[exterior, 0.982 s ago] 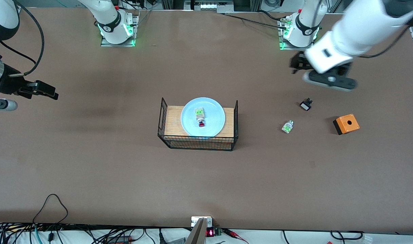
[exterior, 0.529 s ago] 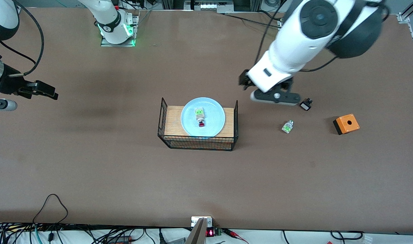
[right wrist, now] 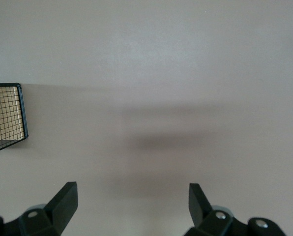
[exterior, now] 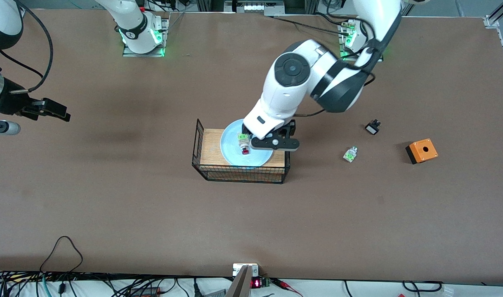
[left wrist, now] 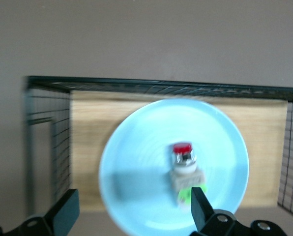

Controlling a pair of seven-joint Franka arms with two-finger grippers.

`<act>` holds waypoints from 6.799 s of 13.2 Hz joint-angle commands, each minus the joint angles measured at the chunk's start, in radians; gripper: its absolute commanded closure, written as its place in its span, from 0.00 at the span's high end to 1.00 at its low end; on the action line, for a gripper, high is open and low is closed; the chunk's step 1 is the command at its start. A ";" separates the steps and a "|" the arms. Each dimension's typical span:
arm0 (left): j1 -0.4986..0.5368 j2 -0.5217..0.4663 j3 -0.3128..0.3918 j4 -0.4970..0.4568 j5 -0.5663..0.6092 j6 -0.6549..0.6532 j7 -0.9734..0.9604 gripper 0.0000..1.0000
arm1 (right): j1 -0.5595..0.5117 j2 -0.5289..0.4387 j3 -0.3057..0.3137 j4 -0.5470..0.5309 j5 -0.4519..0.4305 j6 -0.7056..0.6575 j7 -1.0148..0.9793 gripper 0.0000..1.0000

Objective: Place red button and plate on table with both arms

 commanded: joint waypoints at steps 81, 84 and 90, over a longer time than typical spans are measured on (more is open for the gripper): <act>0.400 -0.705 0.359 -0.448 -0.066 -0.334 0.781 1.00 | 0.010 -0.076 -0.002 -0.082 -0.013 0.112 0.024 1.00; 0.403 -0.664 0.356 -0.413 -0.071 -0.337 0.786 1.00 | 0.012 -0.075 -0.002 -0.076 -0.016 0.109 0.021 1.00; 0.397 -0.601 0.354 -0.366 -0.074 -0.332 0.783 1.00 | 0.009 -0.072 -0.002 -0.073 -0.015 0.099 0.021 1.00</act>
